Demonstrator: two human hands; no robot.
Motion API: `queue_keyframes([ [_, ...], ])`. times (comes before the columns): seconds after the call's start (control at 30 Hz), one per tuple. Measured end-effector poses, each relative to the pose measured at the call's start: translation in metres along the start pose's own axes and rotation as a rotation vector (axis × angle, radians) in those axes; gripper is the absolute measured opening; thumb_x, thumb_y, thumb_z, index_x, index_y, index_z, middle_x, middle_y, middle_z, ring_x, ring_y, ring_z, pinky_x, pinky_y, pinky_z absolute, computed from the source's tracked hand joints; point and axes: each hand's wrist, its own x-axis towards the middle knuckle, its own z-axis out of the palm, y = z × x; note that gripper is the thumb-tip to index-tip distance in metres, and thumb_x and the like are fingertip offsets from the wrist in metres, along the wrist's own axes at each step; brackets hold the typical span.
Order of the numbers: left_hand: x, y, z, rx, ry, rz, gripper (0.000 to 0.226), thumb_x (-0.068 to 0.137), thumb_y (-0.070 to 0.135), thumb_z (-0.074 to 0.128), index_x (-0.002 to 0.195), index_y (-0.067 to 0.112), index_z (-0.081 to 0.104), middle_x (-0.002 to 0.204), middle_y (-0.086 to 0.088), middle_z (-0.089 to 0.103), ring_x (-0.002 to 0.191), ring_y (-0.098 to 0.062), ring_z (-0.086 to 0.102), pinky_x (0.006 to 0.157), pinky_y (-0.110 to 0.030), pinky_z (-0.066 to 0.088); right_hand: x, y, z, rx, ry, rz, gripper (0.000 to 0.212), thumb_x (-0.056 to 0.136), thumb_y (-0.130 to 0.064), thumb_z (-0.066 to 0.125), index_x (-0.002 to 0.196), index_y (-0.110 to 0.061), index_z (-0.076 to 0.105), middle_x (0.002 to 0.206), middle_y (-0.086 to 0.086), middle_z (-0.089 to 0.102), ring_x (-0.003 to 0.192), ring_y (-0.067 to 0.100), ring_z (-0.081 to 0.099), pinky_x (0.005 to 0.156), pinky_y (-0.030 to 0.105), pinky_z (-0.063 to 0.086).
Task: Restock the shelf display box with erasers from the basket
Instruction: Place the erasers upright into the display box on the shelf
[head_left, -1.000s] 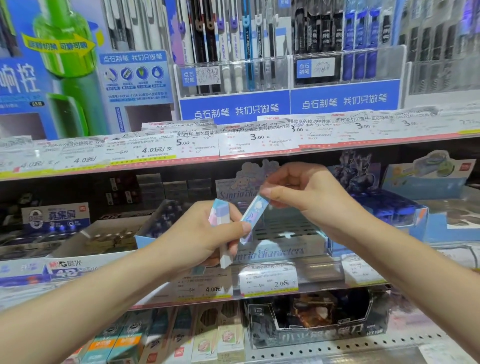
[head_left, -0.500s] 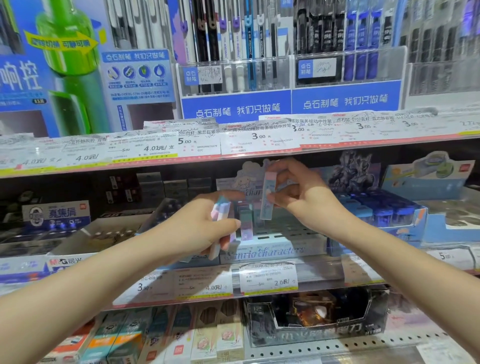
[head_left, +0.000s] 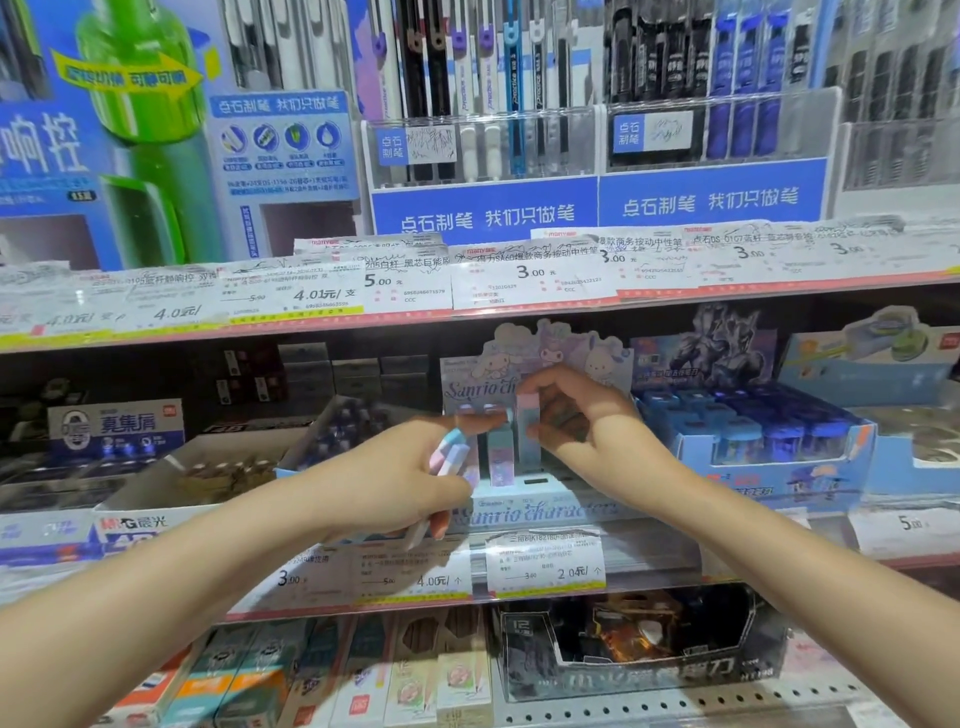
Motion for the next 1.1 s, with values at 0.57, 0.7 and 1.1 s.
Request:
queue_keyframes([
  [0.57,-0.004,0.009,0.008,-0.098,0.189,0.034,0.02,0.086,0.018,0.062,0.07,0.006,0.061,0.041,0.003,0.057,0.034,-0.003,0.048,0.04,-0.01,0.035,-0.014,-0.044,-0.004,0.188,0.117,0.03,0.016,0.075,-0.014,0.055,0.083,-0.026,0.061,0.081,-0.008,0.062,0.072,-0.001,0.055,0.068,0.009,0.044],
  [0.7,0.001,0.013,0.009,-0.125,0.234,0.025,0.034,0.083,0.011,0.062,0.05,0.014,0.054,0.034,0.006,0.05,0.03,0.002,0.043,0.036,-0.009,0.031,-0.014,-0.068,0.003,0.326,-0.024,0.147,0.02,0.069,-0.025,0.077,0.08,-0.012,0.066,0.07,0.002,0.063,0.057,0.01,0.055,0.054,0.022,0.047],
  [1.1,-0.005,0.015,0.005,-0.407,0.178,0.072,0.015,0.08,0.01,0.069,0.066,0.005,0.066,0.053,-0.008,0.062,0.033,-0.009,0.032,0.038,-0.016,0.023,-0.001,-0.066,-0.023,0.438,-0.011,0.23,0.014,0.077,0.002,0.064,0.08,-0.012,0.066,0.073,0.009,0.067,0.056,0.004,0.058,0.054,0.014,0.049],
])
